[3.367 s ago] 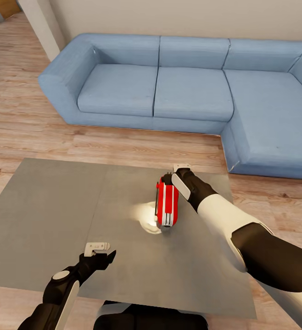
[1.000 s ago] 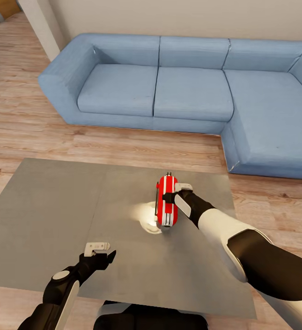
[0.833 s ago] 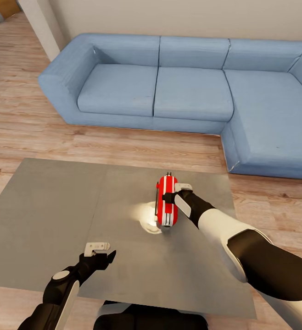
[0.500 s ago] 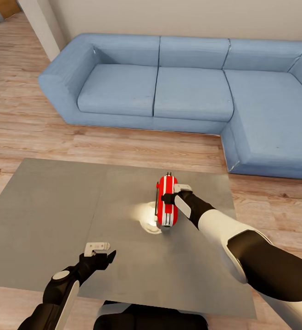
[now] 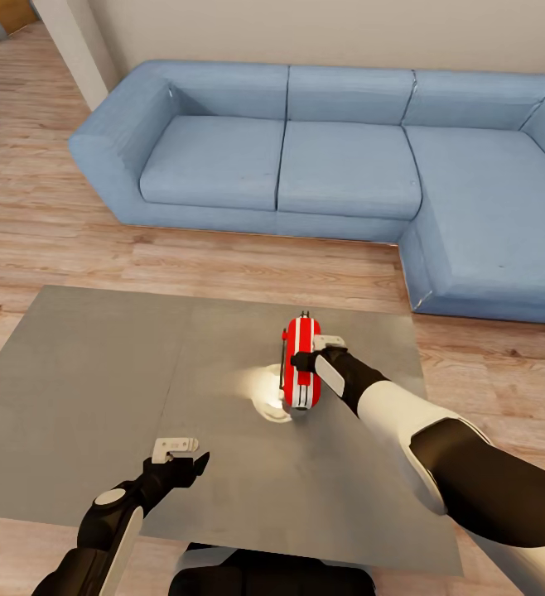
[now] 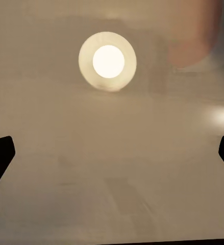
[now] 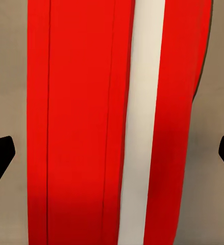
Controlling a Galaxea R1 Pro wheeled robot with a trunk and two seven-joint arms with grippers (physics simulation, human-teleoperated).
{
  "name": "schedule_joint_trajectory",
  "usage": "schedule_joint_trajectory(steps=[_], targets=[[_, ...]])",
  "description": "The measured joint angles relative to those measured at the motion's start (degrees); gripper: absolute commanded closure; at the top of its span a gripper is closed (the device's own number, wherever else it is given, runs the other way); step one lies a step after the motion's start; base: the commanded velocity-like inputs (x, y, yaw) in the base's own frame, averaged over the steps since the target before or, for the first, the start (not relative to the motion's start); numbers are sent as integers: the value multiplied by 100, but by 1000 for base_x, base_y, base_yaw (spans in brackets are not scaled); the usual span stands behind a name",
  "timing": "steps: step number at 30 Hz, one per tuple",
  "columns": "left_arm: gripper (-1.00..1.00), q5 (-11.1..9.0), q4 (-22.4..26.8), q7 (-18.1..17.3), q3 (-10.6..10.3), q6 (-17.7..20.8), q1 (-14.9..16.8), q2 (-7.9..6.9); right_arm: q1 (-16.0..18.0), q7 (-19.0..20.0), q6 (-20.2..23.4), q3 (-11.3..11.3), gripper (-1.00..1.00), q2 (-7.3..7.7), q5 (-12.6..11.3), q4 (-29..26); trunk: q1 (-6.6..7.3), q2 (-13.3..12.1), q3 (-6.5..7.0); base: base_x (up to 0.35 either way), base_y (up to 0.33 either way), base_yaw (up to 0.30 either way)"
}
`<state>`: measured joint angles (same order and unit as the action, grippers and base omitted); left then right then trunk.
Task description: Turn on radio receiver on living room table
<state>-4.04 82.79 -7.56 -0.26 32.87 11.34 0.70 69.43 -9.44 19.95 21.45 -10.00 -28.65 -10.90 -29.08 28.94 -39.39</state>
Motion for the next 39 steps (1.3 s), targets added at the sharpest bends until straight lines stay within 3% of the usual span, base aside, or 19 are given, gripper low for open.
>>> schedule_joint_trajectory(steps=[1, 2, 21, 25, 28, 29, 30, 31, 32, 33, 35, 36, 37, 38, 39], targets=[[-100, 0, 0, 0, 0, 0, 0, 0, 0, 1, 0, 0, -100, 0, 0, 0, 0, 0, 0, 0, 0, 0], [-100, 0, 0, 0, 0, 0, 0, 0, 0, 2, 0, 0, 100, 0, 0, 0, 0, 0, 0, 0, 0, 0], [-100, 0, 0, 0, 0, 0, 0, 0, 0, -2, -4, 11, 100, 0, 21, -8, 0, 0, 0, 0, 0, 0], [-100, 0, 0, 0, 0, 0, 0, 0, -1, -26, 70, 43, 100, 0, 83, -257, 0, 0, 0, 0, 0, 0], [-100, 0, 0, 0, 0, 0, 0, 0, 0, -158, 610, 135, 100, 0, 199, -803, 0, 0, 0, 0, 0, 0], [-100, 0, 1, 0, 0, 0, 0, 0, -7, -318, 1094, 183, 100, 0, 205, -1180, 0, -1, 0, 0, 0, 0], [-100, 0, 0, 0, -1, 0, 1, 0, -599, -1117, 1450, 255, 100, 0, 272, -2458, 0, 0, -1, 0, 0, 0], [-100, 0, 0, 0, 0, 0, 1, 0, -688, -1868, 2574, 260, 100, 1, 273, -3363, -1, -1, -1, 0, 0, 0], [-100, 0, 2, 0, 2, 0, -2, -1, -700, -2168, 4005, 270, 100, 2, 482, -4262, 1, 0, 1, 0, 0, 0], [-100, 0, 2, 0, 1, 0, -1, 0, -714, -1983, 4005, 261, 100, 4, 573, -4602, -1, -1, 0, 0, 0, 0], [-100, 0, 0, 0, -1, 0, 1, 0, -730, -1938, 3948, 268, 100, 0, 59, -5822, -1, -1, -1, 0, 0, 0], [-100, 0, -2, 0, -1, -1, 1, 0, -729, -1946, 3918, 268, 100, 0, 112, -6412, 1, 1, 0, 0, 0, 0], [-100, 0, -1, 0, 0, 0, 0, 0, -731, -1964, 3991, 264, 100, 0, 349, -6700, 1, 1, 1, 0, 0, 0], [-100, 0, 0, 0, 0, 0, 0, 0, -731, -1976, 4005, 261, 100, 1, 517, -6609, 1, 1, 1, 0, 0, 0], [-100, 0, 1, 0, 1, 0, -1, 0, -736, -1973, 4005, 260, 100, 2, 497, -6213, 0, 0, 0, 0, 0, 0]])
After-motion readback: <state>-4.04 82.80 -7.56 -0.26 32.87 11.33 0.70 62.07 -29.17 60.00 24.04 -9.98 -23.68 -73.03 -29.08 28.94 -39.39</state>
